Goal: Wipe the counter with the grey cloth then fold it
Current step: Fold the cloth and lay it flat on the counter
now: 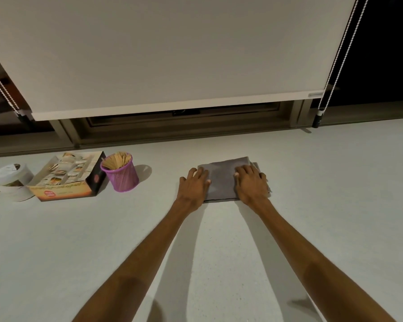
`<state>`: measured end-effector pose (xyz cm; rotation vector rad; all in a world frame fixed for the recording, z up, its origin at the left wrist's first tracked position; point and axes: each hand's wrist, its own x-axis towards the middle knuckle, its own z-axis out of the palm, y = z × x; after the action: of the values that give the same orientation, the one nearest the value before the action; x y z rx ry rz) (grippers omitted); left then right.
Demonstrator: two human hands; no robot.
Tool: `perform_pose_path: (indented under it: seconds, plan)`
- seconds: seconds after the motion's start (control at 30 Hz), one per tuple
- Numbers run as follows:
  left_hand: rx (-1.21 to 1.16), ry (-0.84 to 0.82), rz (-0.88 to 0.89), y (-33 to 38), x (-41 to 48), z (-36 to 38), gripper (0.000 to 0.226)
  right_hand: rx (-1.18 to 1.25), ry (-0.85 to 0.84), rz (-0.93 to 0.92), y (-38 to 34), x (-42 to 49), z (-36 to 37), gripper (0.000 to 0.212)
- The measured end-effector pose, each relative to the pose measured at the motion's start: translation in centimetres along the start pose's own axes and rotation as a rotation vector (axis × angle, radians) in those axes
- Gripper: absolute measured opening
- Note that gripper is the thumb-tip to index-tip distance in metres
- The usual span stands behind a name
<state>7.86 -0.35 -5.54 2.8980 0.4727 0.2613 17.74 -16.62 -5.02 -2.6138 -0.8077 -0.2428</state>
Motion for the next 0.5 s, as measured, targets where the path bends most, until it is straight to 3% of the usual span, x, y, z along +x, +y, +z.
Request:
perform_pose_path:
  seconds: [0.5]
  plan:
    - [-0.029,-0.024,-0.084,1.2,-0.9,0.0,0.05,-0.072,-0.094,-0.008,0.2,-0.3,0.1,0.043]
